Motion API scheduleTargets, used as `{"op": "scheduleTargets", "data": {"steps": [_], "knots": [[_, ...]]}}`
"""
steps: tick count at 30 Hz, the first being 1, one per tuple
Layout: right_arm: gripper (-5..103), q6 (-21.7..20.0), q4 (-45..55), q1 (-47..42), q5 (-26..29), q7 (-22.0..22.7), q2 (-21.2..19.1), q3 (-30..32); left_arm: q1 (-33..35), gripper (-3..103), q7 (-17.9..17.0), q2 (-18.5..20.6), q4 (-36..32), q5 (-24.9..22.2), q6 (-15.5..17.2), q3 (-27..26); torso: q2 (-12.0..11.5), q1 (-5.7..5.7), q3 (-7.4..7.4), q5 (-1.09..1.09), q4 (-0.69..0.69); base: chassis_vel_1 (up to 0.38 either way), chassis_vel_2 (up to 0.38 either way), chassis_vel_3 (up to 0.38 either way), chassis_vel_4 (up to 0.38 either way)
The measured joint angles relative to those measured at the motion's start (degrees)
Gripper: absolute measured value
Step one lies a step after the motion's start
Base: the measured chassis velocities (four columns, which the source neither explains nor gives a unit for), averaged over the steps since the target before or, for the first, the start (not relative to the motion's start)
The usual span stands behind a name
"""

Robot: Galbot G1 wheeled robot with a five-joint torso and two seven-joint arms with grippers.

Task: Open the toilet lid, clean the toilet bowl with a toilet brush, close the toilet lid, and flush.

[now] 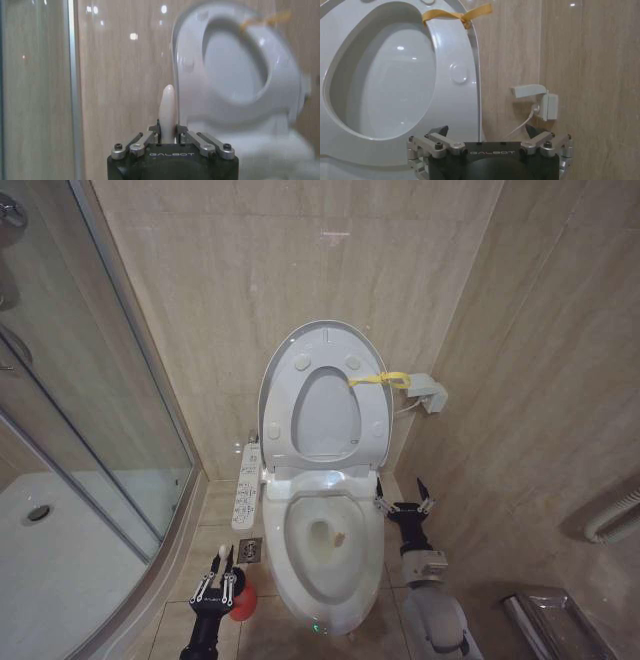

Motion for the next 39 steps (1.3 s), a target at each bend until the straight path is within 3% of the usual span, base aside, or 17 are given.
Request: {"op": "scheduleTargets", "data": {"steps": [2,10,17,19,27,30,39], "knots": [[100,0.0,0.01,0.0,0.0,0.0,0.0,0.0,1.57,19,-0.02,0.96,-6.04,-0.87,1.96,0.78,0.0,0.0,0.0,0.01,0.0,0.0,0.0,0.0,0.0],[100,0.0,0.0,0.0,0.0,0.0,0.0,0.0,0.98,19,-0.01,2.86,-17.37,-2.3,8.25,5.57,0.0,0.0,0.0,0.0,0.01,0.0,0.0,0.0,0.0],[100,0.0,0.0,0.0,0.0,0.0,0.0,0.0,-4.29,19,0.83,3.91,-21.06,-5.91,14.46,9.82,0.0,0.0,0.0,0.0,0.01,0.0,0.0,0.0,0.0],[100,0.0,0.0,0.0,0.0,0.01,0.0,0.01,-9.57,19,1.18,5.71,-18.84,-9.66,16.76,11.28,0.0,0.0,0.0,0.0,0.0,0.0,0.0,0.0,0.0],[100,0.0,0.0,0.0,-0.01,0.0,0.0,0.0,-22.35,19,1.85,8.49,-6.44,-13.44,17.88,15.78,0.0,0.01,0.01,-0.02,0.01,0.0,0.0,0.0,0.0],[100,0.0,0.0,0.0,0.0,0.0,0.0,0.0,-29.29,19,1.75,9.23,-0.78,-16.46,19.29,20.8,0.0,0.01,0.01,-0.01,0.0,0.0,0.0,0.0,0.0],[100,0.0,0.0,0.0,0.0,0.0,0.0,0.0,-39.41,19,1.39,8.83,12.14,-17.01,19.27,27.73,0.0,0.01,0.01,0.0,0.01,0.0,0.0,0.0,0.0]]}}
